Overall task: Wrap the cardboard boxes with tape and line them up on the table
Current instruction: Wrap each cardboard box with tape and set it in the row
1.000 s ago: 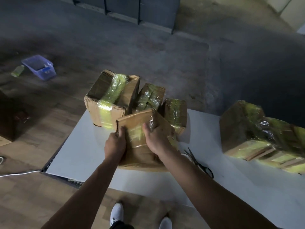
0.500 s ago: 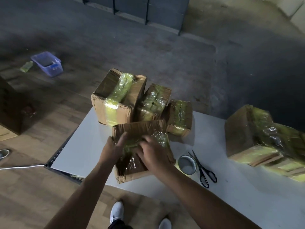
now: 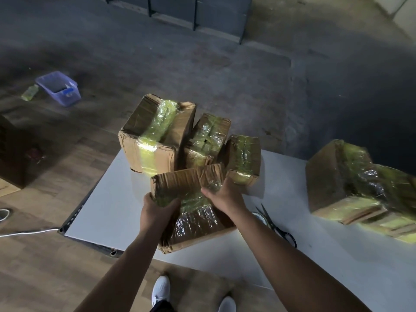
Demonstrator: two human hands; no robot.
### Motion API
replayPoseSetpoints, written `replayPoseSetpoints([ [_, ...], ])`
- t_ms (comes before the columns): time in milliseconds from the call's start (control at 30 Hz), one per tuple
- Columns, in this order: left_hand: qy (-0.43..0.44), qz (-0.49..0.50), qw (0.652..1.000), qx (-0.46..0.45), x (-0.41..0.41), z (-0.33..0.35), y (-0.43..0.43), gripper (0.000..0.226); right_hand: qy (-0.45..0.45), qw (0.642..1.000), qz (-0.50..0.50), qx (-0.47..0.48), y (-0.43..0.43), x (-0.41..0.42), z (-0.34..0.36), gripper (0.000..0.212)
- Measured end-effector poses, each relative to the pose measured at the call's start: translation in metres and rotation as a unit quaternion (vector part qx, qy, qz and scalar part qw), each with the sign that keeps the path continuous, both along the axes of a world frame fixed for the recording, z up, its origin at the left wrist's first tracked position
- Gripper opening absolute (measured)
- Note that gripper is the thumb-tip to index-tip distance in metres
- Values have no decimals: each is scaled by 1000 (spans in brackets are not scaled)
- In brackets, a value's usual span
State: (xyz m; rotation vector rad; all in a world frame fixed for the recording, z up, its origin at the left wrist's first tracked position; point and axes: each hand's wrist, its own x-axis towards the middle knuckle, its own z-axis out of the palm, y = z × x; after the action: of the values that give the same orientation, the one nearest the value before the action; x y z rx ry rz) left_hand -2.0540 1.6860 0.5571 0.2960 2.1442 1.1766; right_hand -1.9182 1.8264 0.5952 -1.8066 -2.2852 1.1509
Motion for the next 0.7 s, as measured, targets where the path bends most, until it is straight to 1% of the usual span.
replayPoseSetpoints([
  [100,31,8,999,-6,5,3,2,67,-2,999,-7,31,-5,-4,-6,64],
  [167,53,-1,999,-14,4,4,4,62,10,999,-3,41,-6,-6,-9,63],
  [233,59,-3,998,-20,3,2,4,56,21,1000,7,21,-2,-3,-8,66],
  [333,45,-3,999,-8,3,-2,0,48,62,996,44,-51,2,14,-8,76],
  [400,38,-14,999,7,-1,-2,2,48,111,988,29,-99,-2,25,-7,88],
  [467,34,-39,999,12,-3,-3,5,52,121,988,2,-91,-5,30,-10,91],
  [533,27,-58,998,15,-4,-4,5,59,109,992,2,-68,-7,30,-15,84],
  [633,25,-106,993,34,-5,-3,4,69,113,991,18,-67,-5,31,-18,65],
  [700,24,-119,992,37,-7,1,6,73,105,991,23,-74,-1,33,-16,66],
])
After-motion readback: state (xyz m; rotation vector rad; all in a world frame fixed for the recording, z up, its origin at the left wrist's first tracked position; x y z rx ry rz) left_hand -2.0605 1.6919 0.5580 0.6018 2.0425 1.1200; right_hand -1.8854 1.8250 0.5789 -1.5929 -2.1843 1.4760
